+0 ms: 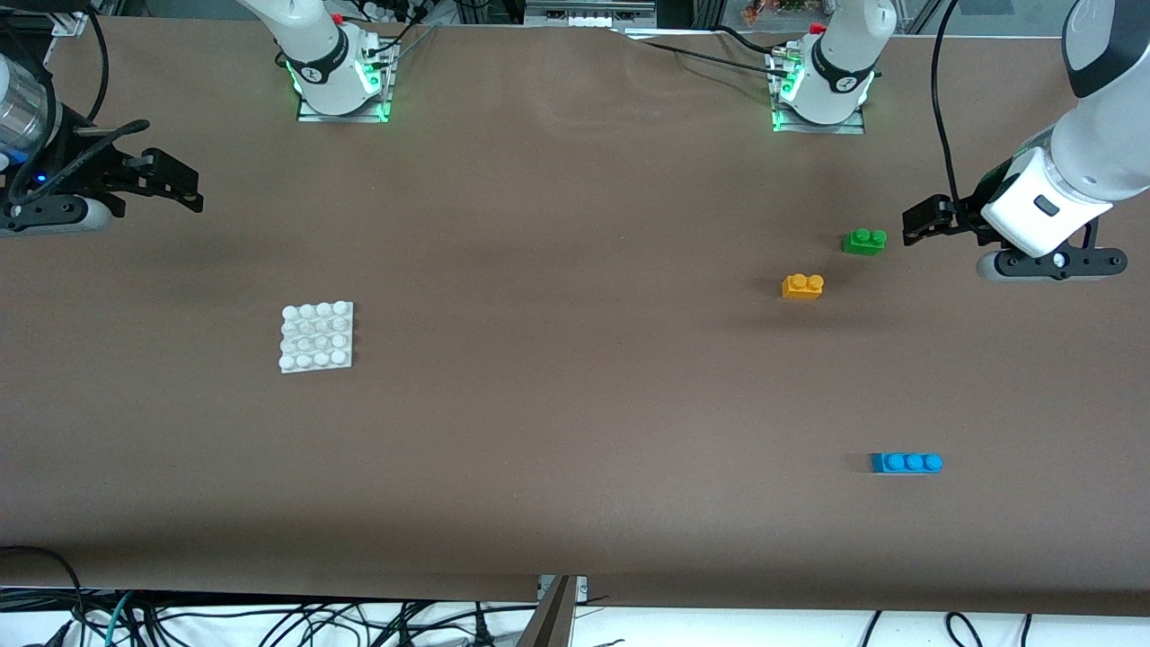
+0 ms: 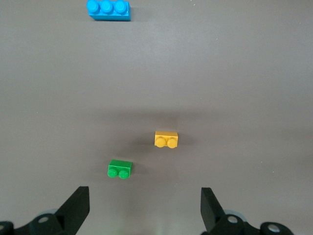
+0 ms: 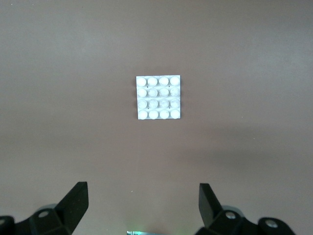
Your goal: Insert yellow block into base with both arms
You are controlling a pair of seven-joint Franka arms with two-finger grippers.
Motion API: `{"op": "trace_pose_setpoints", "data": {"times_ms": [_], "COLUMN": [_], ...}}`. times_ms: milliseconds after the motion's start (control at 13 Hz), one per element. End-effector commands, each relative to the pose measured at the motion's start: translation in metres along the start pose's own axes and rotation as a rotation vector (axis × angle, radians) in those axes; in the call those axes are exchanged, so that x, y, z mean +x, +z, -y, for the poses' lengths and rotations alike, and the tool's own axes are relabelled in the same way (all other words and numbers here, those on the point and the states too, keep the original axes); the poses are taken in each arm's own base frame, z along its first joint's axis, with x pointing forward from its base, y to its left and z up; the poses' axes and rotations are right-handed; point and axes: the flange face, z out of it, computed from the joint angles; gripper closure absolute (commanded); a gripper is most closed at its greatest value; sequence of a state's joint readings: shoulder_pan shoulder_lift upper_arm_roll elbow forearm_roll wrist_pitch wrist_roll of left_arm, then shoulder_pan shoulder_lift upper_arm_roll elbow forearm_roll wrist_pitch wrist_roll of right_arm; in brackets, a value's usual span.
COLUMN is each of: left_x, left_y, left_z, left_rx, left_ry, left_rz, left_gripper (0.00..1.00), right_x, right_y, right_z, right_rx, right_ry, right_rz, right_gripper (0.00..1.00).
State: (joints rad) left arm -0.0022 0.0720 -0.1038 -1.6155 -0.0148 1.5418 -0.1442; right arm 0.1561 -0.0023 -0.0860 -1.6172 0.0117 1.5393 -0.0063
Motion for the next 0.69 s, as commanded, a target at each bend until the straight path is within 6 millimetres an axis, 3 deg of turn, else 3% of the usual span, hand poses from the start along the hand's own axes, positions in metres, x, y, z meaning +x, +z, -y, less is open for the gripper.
{"op": "trace_pose_setpoints", "data": {"times_ms": [0,614], "left_x": [0.0016,0.0011], "left_y": [-0.0068,-0.0069], "left_z": [-0.0008,-0.0008], "left_rx": [-0.033,-0.033], "left_ry": [0.001,0.003], "left_rz": [-0.003,-0.003], "left_gripper": [0.0,0.0], "right_x": [-0.0076,-0.008], "right_y": [-0.0051,-0.0024], "right_z": [-0.0018,-0.0027], "right_rx": [-0.007,-0.007], "right_ry": [0.003,0.007], "right_rz": [0.0,0.004], "right_gripper": [0.0,0.0]}}
